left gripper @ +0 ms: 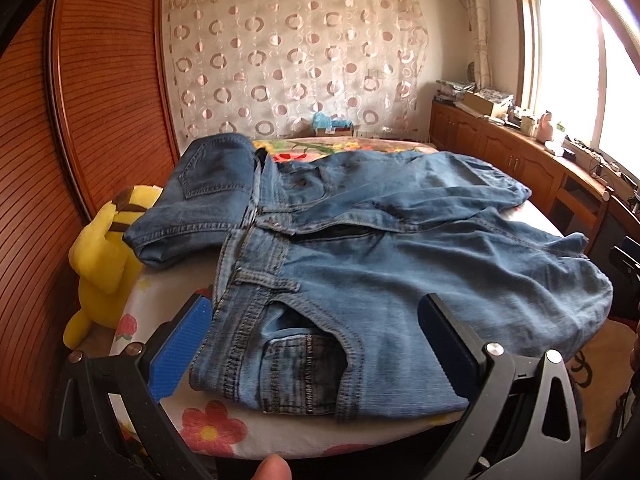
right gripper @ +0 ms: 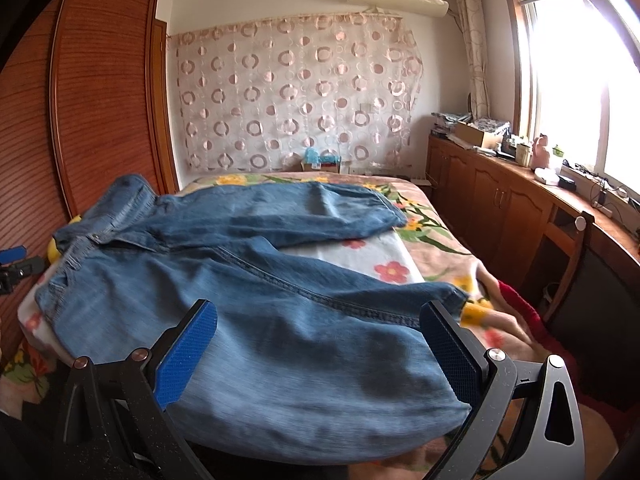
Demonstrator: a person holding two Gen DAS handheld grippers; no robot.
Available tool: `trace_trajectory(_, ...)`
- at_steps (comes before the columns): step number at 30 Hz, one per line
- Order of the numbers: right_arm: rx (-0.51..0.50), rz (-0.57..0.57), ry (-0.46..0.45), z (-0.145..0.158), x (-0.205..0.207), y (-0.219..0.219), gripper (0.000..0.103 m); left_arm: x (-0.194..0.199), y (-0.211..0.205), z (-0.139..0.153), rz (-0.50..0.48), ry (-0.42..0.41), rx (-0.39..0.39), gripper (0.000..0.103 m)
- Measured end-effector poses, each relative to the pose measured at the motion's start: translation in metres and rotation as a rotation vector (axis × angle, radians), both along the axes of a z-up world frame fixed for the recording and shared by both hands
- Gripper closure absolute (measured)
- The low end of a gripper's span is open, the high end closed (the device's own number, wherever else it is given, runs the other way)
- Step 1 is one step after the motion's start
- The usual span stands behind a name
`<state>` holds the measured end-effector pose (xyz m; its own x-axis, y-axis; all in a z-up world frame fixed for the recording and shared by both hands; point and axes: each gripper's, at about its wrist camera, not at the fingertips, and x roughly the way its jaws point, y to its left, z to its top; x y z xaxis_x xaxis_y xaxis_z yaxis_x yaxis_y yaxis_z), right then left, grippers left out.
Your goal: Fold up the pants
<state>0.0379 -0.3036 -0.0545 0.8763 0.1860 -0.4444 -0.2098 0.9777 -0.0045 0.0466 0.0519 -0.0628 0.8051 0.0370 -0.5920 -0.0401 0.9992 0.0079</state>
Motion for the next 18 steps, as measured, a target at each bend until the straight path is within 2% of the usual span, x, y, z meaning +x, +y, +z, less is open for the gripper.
trace_trajectory(12,-0.019,-0.008,0.112,0.006,0.013,0.001,0.007,0.013,0.034,-0.03,0.059,0.077,0.027,0.0)
trace_trajectory(18,-0.027,0.003,0.169,0.003,0.022,0.001,0.009,0.012,0.057,-0.043,0.074,0.105,-0.006,0.0)
